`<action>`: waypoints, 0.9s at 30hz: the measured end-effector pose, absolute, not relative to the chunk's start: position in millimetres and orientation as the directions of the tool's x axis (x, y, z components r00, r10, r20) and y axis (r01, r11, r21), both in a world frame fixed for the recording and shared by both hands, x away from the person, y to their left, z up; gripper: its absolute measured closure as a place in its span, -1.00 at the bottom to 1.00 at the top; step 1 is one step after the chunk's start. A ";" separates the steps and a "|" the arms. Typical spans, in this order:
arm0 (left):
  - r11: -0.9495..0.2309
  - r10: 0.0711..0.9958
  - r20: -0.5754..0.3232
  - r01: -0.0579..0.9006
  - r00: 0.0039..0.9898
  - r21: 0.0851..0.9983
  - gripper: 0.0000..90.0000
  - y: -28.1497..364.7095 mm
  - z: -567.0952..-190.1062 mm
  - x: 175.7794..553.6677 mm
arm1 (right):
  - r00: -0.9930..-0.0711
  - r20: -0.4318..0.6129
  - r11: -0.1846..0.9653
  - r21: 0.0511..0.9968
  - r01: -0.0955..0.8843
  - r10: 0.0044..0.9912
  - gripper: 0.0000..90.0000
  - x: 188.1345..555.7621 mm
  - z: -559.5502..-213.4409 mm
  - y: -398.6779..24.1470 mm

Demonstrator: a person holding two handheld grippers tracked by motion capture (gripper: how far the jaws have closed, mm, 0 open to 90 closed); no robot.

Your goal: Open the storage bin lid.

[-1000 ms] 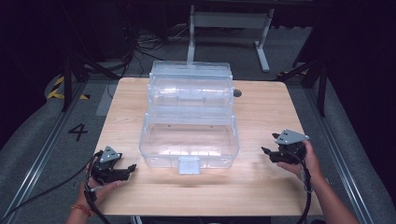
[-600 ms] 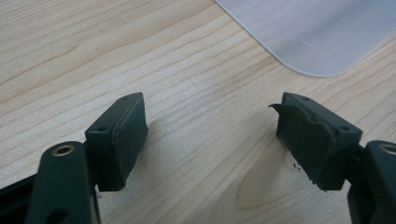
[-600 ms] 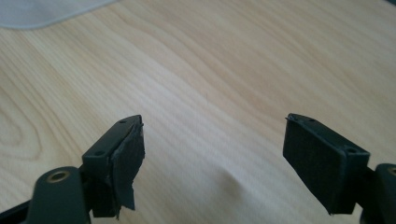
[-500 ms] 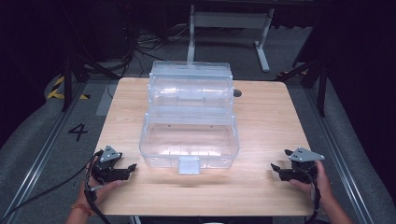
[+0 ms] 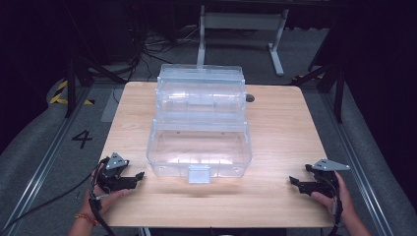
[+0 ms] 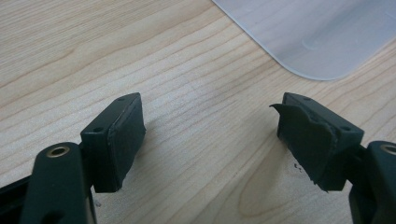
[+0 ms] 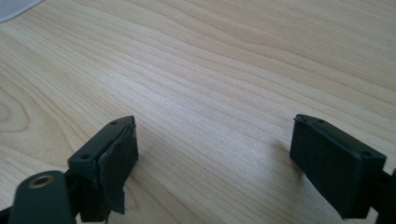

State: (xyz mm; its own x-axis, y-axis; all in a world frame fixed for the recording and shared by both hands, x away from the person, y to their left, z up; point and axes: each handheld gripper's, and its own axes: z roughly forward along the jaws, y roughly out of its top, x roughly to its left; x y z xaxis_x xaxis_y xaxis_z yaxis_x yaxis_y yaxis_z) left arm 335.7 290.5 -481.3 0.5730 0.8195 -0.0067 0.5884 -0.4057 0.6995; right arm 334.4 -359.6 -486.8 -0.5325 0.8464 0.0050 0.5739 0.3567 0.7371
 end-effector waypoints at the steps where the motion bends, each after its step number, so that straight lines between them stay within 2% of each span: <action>1: -0.405 0.820 -0.006 0.589 0.572 0.699 -0.47 290.5 -481.3 335.6 | -0.535 0.006 0.358 0.737 0.574 0.845 -0.66 334.7 -486.8 -359.8; 27: -0.398 0.828 -0.006 0.596 0.561 0.697 -0.51 289.1 -481.3 336.5 | -0.574 0.004 0.387 0.735 0.557 0.819 -0.72 340.8 -487.0 -362.0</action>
